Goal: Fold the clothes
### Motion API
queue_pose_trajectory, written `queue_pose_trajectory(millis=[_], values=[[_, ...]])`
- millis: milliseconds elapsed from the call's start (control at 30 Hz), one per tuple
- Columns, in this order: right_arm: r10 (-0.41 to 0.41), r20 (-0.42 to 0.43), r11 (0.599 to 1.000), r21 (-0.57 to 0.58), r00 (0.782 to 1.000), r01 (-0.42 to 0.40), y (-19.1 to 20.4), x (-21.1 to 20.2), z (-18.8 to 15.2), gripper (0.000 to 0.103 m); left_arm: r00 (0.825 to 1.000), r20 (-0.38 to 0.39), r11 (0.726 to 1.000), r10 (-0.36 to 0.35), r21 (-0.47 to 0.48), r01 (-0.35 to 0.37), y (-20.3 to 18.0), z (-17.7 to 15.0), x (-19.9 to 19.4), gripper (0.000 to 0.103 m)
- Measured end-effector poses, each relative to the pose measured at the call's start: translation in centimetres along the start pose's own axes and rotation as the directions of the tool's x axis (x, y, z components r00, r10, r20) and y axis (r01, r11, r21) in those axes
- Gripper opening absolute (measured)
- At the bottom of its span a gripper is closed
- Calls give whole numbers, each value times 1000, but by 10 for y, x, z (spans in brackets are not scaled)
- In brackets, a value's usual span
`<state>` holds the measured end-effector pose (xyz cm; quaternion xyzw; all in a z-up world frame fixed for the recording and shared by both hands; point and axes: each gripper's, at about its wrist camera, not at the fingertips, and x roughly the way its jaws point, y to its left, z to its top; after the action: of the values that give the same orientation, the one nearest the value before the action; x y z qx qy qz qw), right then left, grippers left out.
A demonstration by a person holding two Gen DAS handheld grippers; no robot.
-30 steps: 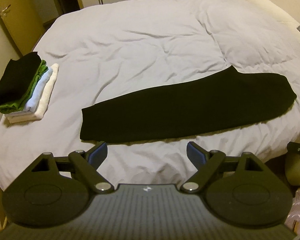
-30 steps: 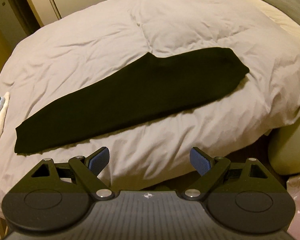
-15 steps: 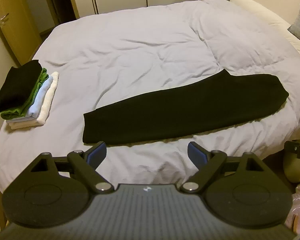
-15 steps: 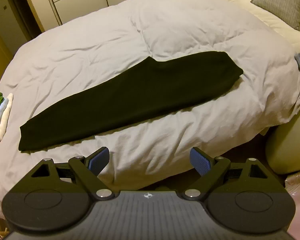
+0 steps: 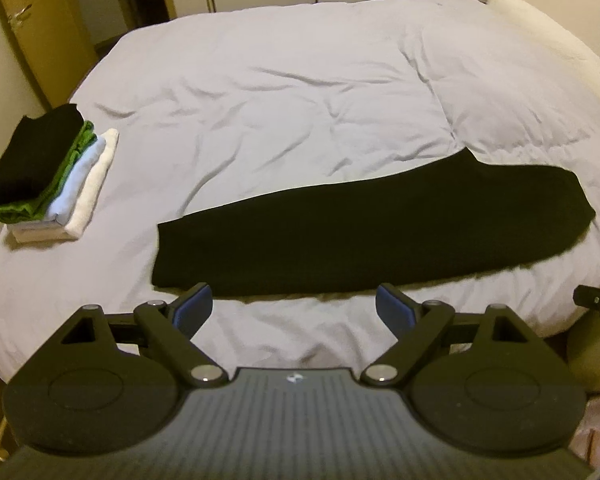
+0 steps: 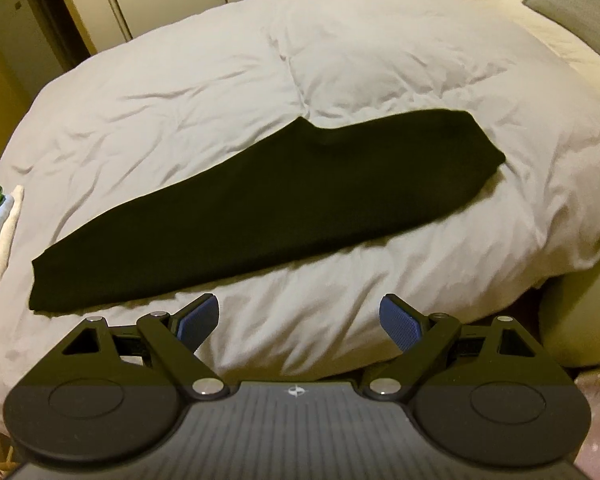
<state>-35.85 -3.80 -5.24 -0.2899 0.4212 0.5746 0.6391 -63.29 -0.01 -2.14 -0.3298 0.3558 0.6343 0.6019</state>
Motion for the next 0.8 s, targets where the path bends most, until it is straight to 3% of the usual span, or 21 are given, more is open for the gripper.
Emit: queue_pose_trajectory(millis=[267,467,567,667,800], values=[[11,-59,993,-120,998,-18,-58,46,57,89,997,-76,993,-3,-117,-6,-75,30,57,87],[35,-123,982,-179,992,-57,-106,88,92,89,993,-110,975,-51,-219,26,-122,29,102,89],[53,-152,990,-123,987,-72,-126,119,97,89,992,-114,973,-50,-229,22,-132,16,131,90],[99,-128,992,-67,987,-108,-141,150,85,89,996,-76,970,-57,-242,37,-127,-5,165,90],[185,-6,983,2,983,-185,-155,183,57,89,998,12,968,-54,-247,55,-112,-37,213,89]])
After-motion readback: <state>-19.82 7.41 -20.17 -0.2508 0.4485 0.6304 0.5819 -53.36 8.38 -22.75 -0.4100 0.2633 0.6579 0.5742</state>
